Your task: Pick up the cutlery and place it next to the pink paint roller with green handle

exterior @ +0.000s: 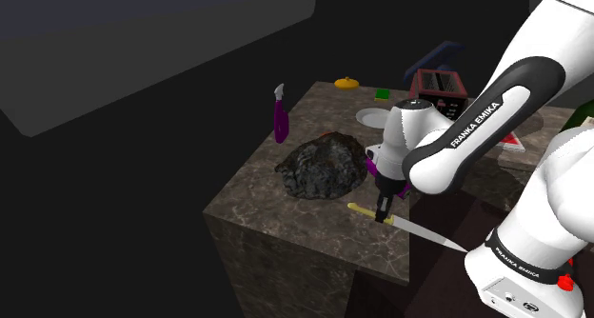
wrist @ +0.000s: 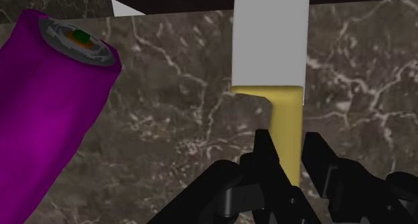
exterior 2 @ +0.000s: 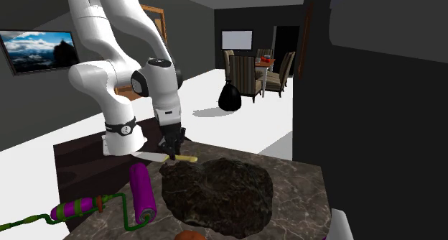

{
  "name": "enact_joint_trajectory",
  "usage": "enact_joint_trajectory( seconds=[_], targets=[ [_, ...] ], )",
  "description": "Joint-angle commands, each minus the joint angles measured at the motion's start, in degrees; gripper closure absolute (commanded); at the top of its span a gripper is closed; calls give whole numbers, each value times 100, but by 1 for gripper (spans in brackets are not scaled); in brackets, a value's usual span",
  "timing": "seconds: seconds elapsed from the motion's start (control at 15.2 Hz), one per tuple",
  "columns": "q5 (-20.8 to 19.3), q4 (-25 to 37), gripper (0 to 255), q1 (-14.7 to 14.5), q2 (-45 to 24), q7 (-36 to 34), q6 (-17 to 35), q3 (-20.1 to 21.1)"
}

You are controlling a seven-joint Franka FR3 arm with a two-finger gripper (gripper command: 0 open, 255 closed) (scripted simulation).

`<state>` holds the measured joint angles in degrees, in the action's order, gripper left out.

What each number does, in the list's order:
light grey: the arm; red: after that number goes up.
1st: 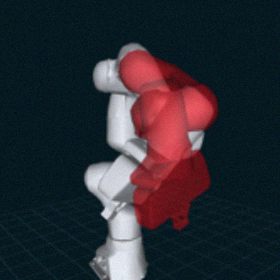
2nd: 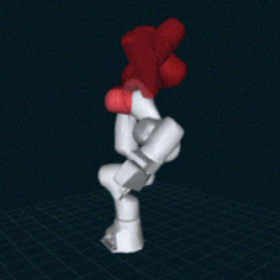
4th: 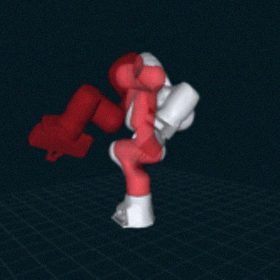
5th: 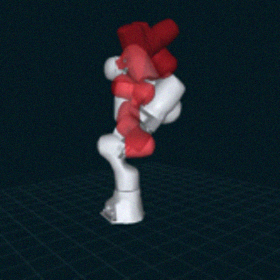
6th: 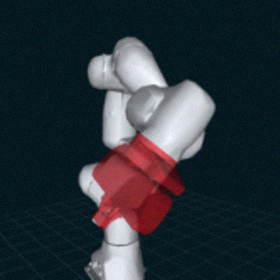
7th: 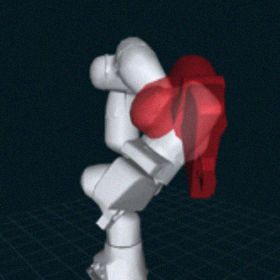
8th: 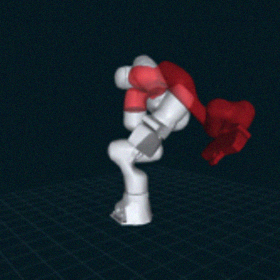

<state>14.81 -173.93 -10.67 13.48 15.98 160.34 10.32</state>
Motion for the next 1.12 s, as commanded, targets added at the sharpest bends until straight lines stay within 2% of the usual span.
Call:
enact_joint_trajectory(
  seconds=[0.0,0.13,0.2,0.53,0.79,1.06],
  targets=[
    [1,0,255,1,-9,3,10,-1],
    [1,0,255,1,-9,3,10,-1],
    [1,0,0,1,-9,3,10,-1],
    [1,0,0,1,-9,3,10,-1],
    [-191,55,0,104,1286,-109,-1341,-24],
    [-192,55,0,103,1286,-110,-1341,-25]
  ],
)
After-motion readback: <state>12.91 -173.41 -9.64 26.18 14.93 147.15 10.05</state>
